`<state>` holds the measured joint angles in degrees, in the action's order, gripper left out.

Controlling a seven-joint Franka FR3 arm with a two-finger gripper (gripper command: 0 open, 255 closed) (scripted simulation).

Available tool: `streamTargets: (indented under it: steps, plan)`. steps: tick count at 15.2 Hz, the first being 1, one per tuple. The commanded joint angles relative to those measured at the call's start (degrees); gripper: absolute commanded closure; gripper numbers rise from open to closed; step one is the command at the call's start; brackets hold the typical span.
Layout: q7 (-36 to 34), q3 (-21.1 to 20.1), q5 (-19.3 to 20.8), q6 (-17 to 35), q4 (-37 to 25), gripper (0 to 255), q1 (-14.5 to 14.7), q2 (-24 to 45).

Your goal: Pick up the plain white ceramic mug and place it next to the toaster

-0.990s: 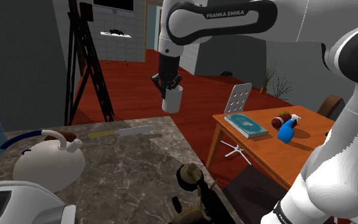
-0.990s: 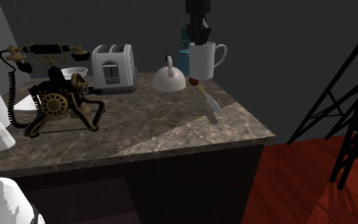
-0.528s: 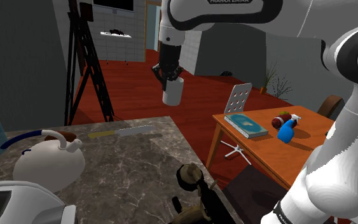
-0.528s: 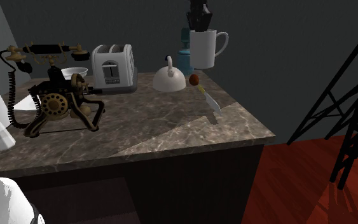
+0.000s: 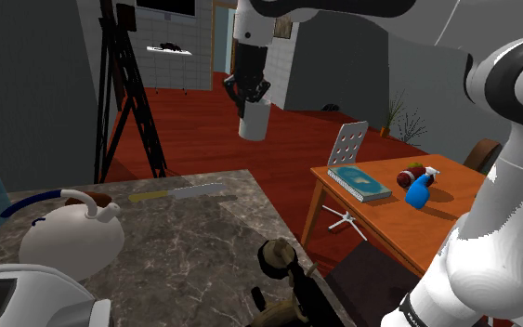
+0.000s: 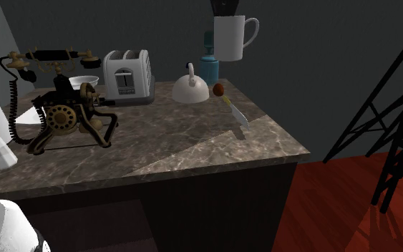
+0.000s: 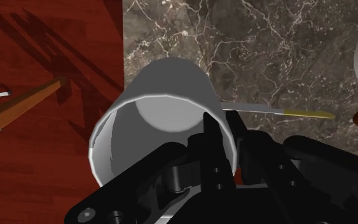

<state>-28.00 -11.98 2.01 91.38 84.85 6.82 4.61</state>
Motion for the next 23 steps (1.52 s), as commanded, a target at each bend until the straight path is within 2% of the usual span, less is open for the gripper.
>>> streamTargets:
  steps: [1, 4, 13, 23]
  plan:
    - [0.00, -0.02, 0.13, -1.87, -2.41, 255, 0.05, 0.58]
    - [-0.05, -0.07, 0.26, -3.68, -4.82, 255, 0.14, 1.20]
    - [-11.11, -5.29, -0.47, -2.60, 1.78, 255, 5.85, -4.20]
    - [-24.88, -12.23, -0.02, -3.12, 1.63, 255, 12.70, -4.15]
